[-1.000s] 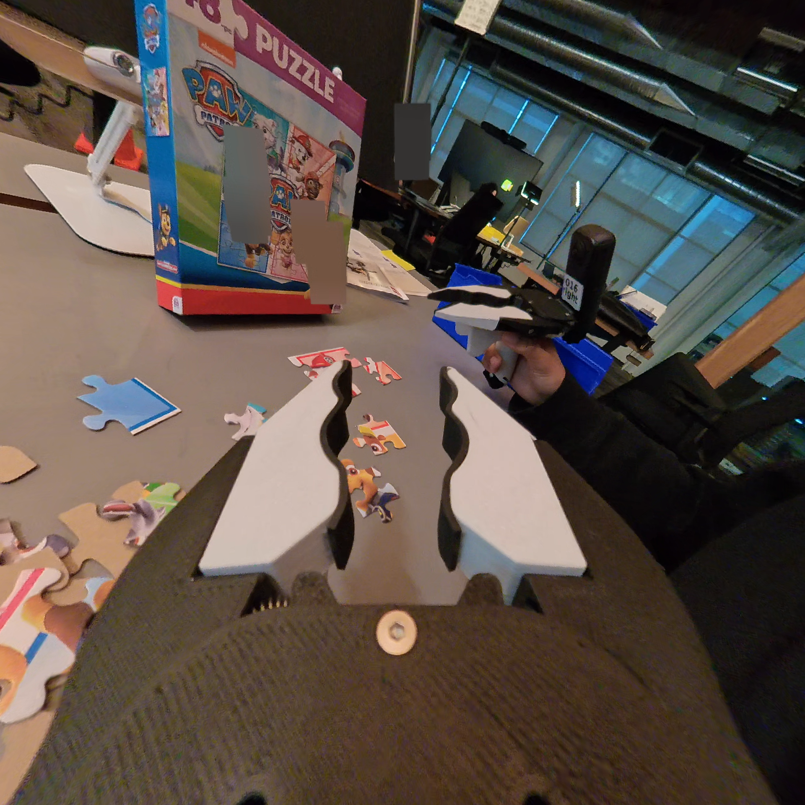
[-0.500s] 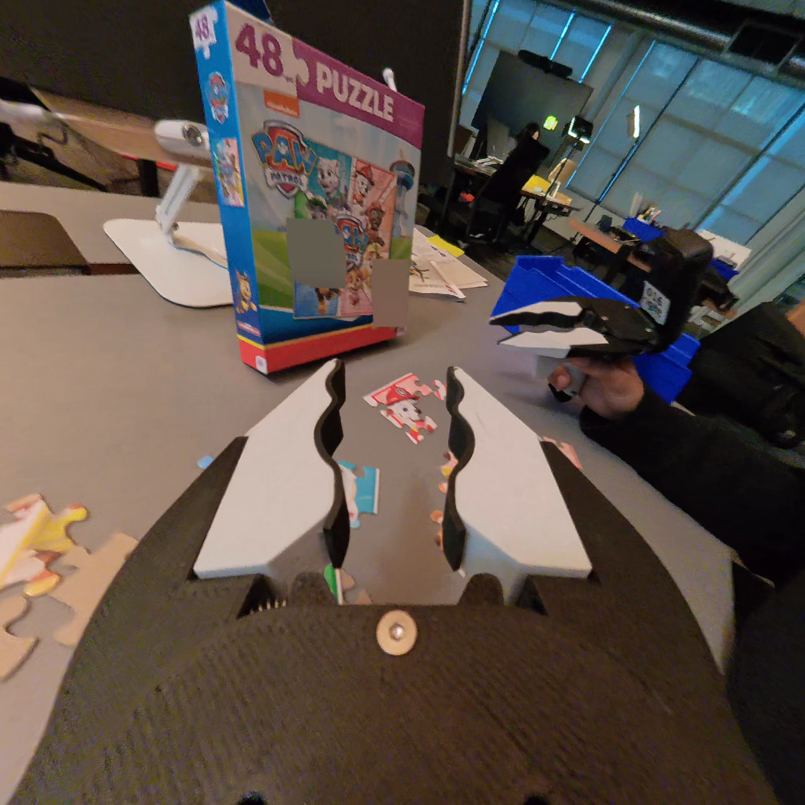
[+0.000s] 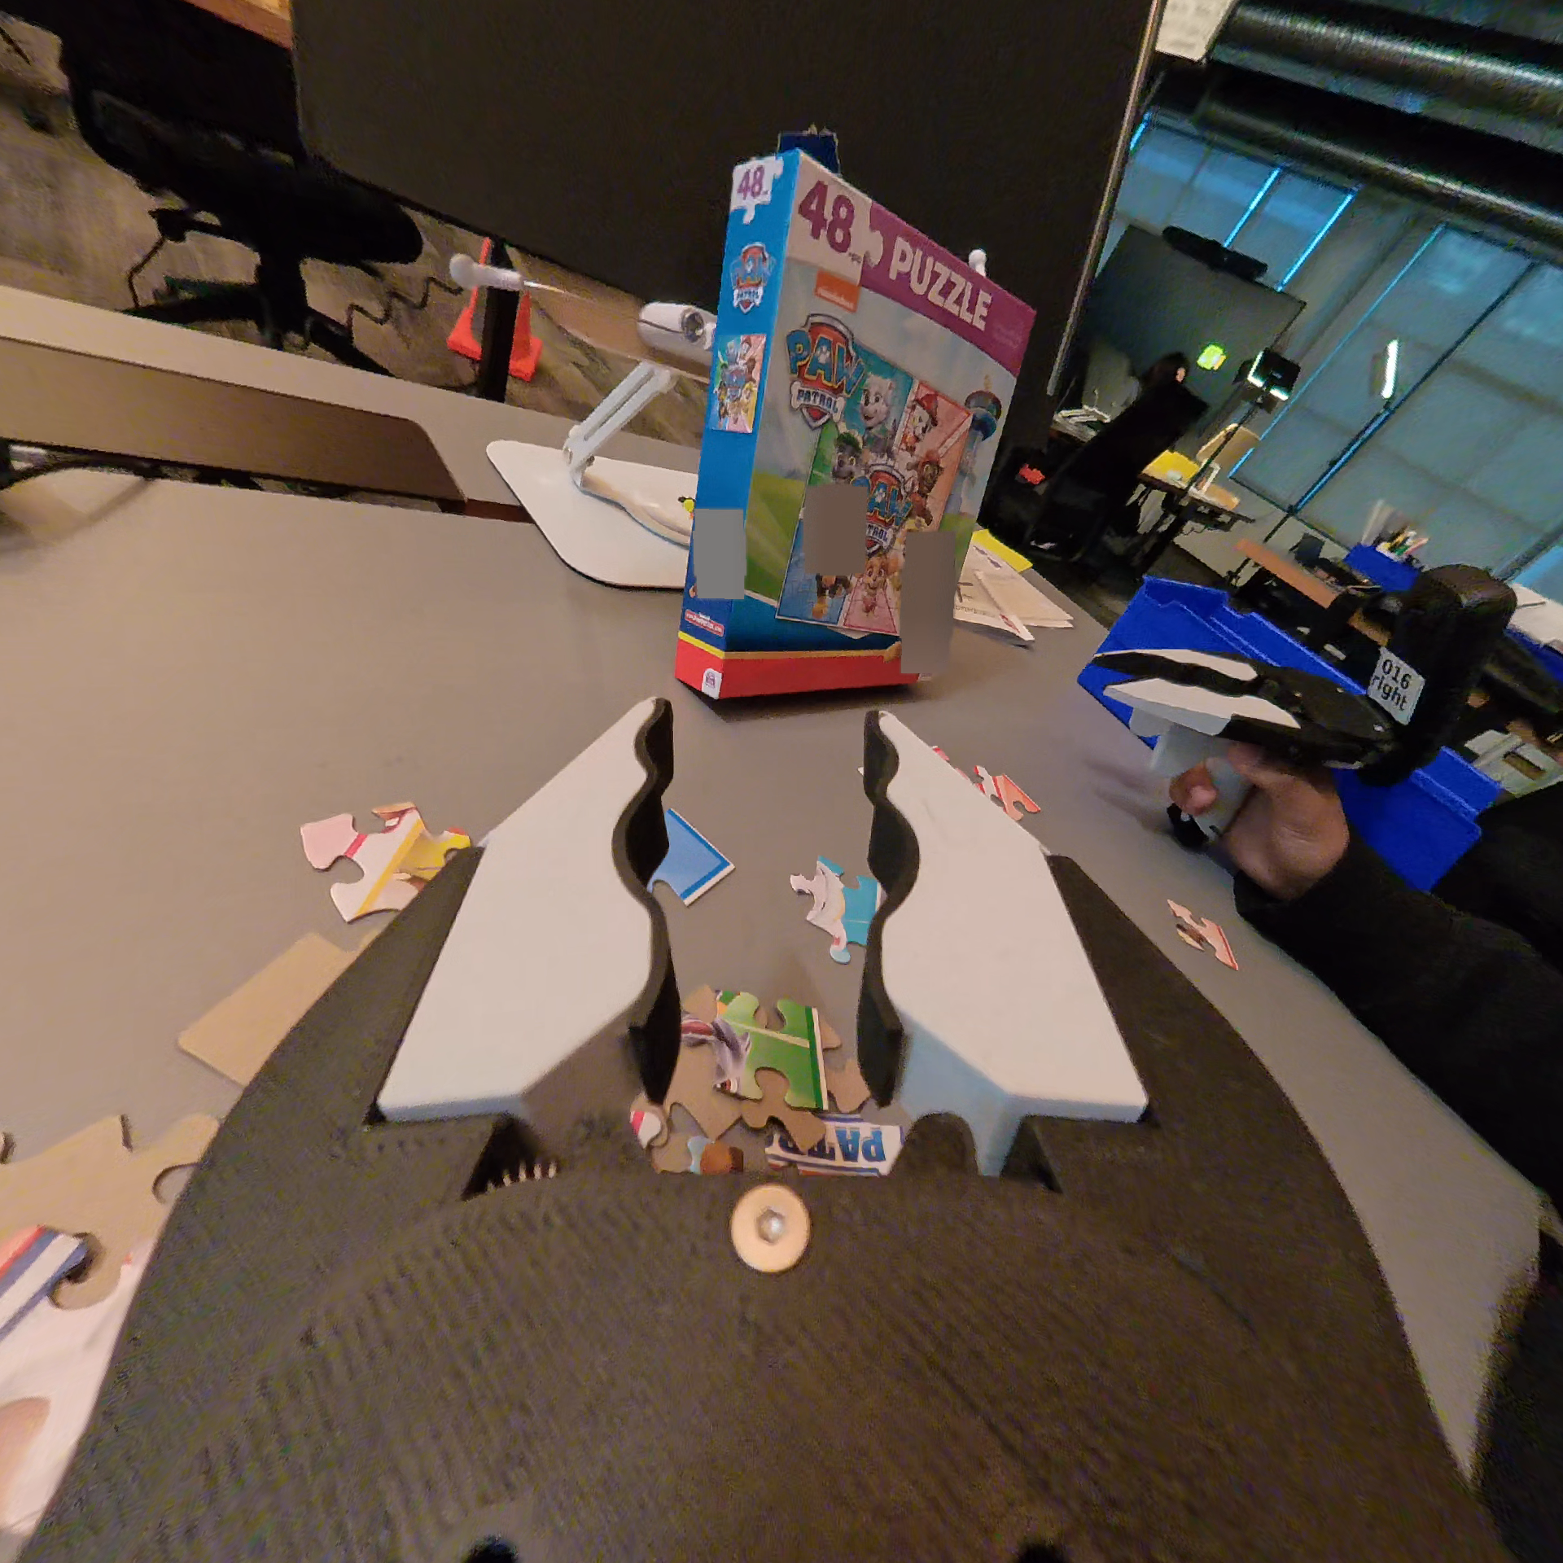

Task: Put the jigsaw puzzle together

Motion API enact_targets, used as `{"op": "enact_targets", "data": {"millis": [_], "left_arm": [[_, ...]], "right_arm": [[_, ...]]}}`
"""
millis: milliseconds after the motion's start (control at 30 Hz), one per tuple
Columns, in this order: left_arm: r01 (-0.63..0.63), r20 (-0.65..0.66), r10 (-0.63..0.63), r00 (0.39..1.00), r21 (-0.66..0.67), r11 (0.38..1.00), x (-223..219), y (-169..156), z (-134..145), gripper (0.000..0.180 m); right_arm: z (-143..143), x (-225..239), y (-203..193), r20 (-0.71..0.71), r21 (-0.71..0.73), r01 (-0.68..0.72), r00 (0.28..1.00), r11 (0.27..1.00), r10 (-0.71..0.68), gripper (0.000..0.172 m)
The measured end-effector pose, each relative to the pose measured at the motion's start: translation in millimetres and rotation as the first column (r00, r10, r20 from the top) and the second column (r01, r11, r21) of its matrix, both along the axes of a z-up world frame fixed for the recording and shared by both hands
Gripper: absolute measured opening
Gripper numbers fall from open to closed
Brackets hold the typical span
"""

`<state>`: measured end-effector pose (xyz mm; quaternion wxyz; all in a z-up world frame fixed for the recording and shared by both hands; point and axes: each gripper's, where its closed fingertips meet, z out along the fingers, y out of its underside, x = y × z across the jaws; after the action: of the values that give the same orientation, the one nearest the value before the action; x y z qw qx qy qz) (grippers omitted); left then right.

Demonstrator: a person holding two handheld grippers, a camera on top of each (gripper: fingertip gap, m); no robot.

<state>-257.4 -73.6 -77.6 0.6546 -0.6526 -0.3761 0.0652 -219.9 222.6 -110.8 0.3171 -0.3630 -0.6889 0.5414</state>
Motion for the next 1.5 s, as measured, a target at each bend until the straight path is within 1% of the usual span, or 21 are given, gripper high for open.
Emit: {"op": "enact_targets", "data": {"millis": [133, 233, 367, 433, 500, 600, 667, 733, 800, 867, 933, 967, 1033, 1067, 1200, 1333, 1400, 1500], "left_arm": [[-0.058, -0.079, 0.057, 0.995, -0.012, 0.998, 4, -14, 17, 0.035], [-0.088, -0.098, 0.087, 0.991, -0.007, 0.996, 7, -28, 27, 0.028], [-0.124, -0.063, 0.12, 0.991, -0.059, 0.991, 11, -47, 19, 0.014], [-0.149, -0.031, 0.146, 0.989, -0.117, 0.982, 14, -58, 8, 0.007], [-0.144, 0.027, 0.152, 0.988, -0.192, 0.971, 19, -64, -10, 0.007], [-0.065, 0.132, 0.113, 0.985, -0.325, 0.943, 34, -63, -47, 0.015], [-0.052, 0.15, 0.128, 0.98, -0.433, 0.9, 38, -64, -70, 0.019], [-0.047, 0.156, 0.147, 0.977, -0.513, 0.857, 39, -65, -86, 0.028], [-0.066, 0.183, 0.196, 0.963, -0.549, 0.833, 35, -67, -95, 0.038], [-0.041, 0.229, 0.189, 0.955, -0.529, 0.847, 35, -62, -98, 0.044], [-0.005, 0.268, 0.169, 0.948, -0.521, 0.854, 38, -58, -101, 0.046], [0.006, 0.273, 0.167, 0.948, -0.537, 0.844, 38, -57, -104, 0.046], [0.021, 0.263, 0.171, 0.949, -0.597, 0.802, 40, -58, -112, 0.046], [0.022, 0.245, 0.164, 0.956, -0.613, 0.79, 40, -56, -112, 0.046], [0.081, 0.256, 0.105, 0.961, -0.622, 0.779, 50, -47, -112, 0.033], [0.086, 0.24, 0.074, 0.968, -0.594, 0.8, 53, -44, -101, 0.017], [0.102, 0.244, 0.04, 0.969, -0.541, 0.835, 56, -39, -91, 0.01], [0.135, 0.255, -0.03, 0.966, -0.404, 0.905, 62, -29, -71, 0.003]], "right_arm": [[2, 2, -3, -0.015, 0.031, 0.014, 1.0, 0.999, -0.013, 0.027], [7, 4, -7, -0.026, 0.027, 0.015, 1.0, 1.0, -0.014, 0.027], [13, 9, -11, -0.039, 0.018, 0.019, 0.999, 1.0, -0.018, 0.027], [15, 11, -13, -0.044, 0.021, 0.021, 0.999, 1.0, -0.02, 0.027], [16, 13, -15, -0.045, 0.022, 0.019, 0.999, 1.0, -0.018, 0.027], [15, 15, -18, -0.039, 0.017, 0.009, 0.999, 1.0, -0.009, 0.027], [13, 14, -20, -0.03, 0.016, 0.0, 1.0, 1.0, 0.001, 0.027], [10, 15, -22, -0.023, 0.017, -0.009, 1.0, 1.0, 0.01, 0.027], [10, 15, -24, -0.023, 0.023, -0.014, 1.0, 1.0, 0.015, 0.027], [10, 16, -24, -0.027, 0.031, -0.015, 1.0, 0.999, 0.016, 0.027], [11, 16, -24, -0.031, 0.038, -0.014, 0.999, 0.999, 0.016, 0.027], [12, 17, -24, -0.032, 0.04, -0.015, 0.999, 0.999, 0.016, 0.027], [12, 17, -25, -0.033, 0.044, -0.016, 0.999, 0.999, 0.017, 0.027], [12, 17, -24, -0.033, 0.046, -0.015, 0.999, 0.999, 0.017, 0.027], [12, 17, -25, -0.034, 0.048, -0.016, 0.999, 0.999, 0.018, 0.027], [12, 17, -26, -0.033, 0.046, -0.02, 0.999, 0.999, 0.021, 0.026], [12, 18, -28, -0.031, 0.042, -0.023, 0.999, 0.999, 0.024, 0.027], [16, 19, -37, -0.024, 0.011, -0.036, 0.999, 0.999, 0.036, 0.027]]}}
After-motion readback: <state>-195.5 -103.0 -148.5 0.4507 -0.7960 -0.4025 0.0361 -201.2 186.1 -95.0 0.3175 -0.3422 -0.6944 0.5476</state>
